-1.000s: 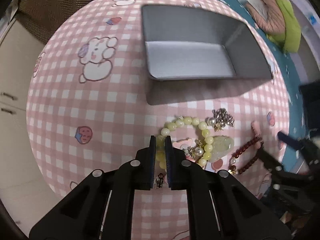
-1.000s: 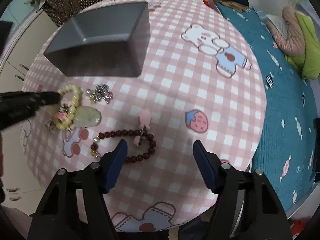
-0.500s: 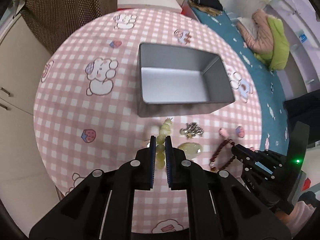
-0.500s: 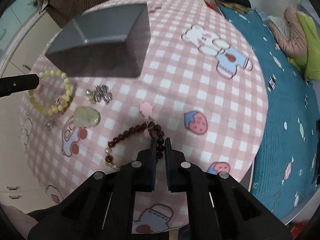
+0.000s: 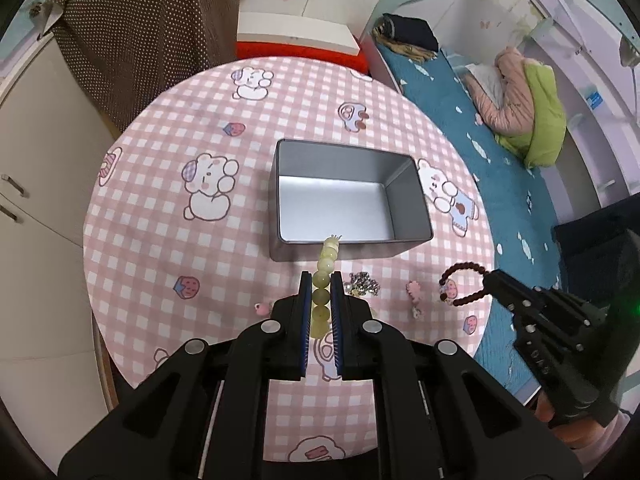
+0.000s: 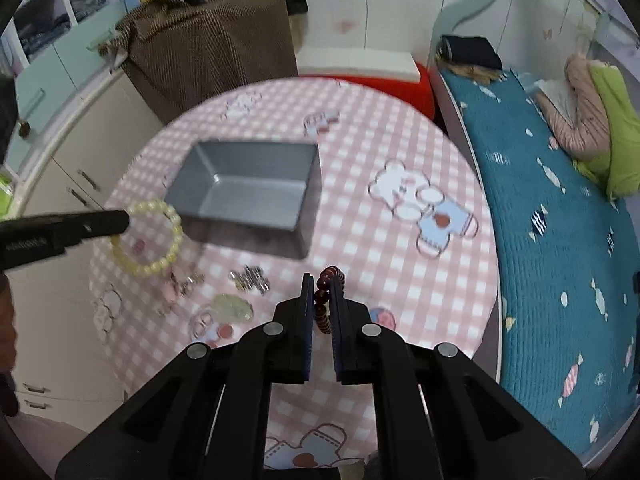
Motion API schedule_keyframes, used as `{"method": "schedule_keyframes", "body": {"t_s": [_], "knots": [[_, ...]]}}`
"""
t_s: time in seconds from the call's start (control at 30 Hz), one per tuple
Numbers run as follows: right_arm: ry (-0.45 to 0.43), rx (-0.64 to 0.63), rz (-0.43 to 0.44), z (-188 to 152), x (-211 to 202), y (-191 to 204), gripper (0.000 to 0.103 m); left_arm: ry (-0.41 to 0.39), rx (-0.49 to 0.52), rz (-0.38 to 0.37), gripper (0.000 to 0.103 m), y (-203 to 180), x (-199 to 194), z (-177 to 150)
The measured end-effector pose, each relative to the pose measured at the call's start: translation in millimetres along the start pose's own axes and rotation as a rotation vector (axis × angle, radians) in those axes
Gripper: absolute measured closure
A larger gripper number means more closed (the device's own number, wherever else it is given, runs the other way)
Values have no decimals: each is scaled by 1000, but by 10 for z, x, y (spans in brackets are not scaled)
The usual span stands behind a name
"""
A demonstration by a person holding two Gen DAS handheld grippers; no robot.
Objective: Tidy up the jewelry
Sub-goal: 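Carry both bracelets up and over the silver tin with both tools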
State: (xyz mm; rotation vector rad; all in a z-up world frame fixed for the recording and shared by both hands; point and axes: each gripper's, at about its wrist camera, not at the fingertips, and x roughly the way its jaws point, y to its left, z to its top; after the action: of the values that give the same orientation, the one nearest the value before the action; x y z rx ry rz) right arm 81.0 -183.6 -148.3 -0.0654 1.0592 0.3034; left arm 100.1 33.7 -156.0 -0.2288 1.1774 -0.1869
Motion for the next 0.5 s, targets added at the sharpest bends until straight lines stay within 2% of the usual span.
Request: {"method": "schedule_keyframes", "body": {"t_s": [0.23,0.5], "knots": [[-90,-23,13,208,-215,33,97,-60,5,-20,94,-67,-200,122],[-170,-65,51,560,-273,173,96,-121,18,-39,94,-152,-326,379]]}}
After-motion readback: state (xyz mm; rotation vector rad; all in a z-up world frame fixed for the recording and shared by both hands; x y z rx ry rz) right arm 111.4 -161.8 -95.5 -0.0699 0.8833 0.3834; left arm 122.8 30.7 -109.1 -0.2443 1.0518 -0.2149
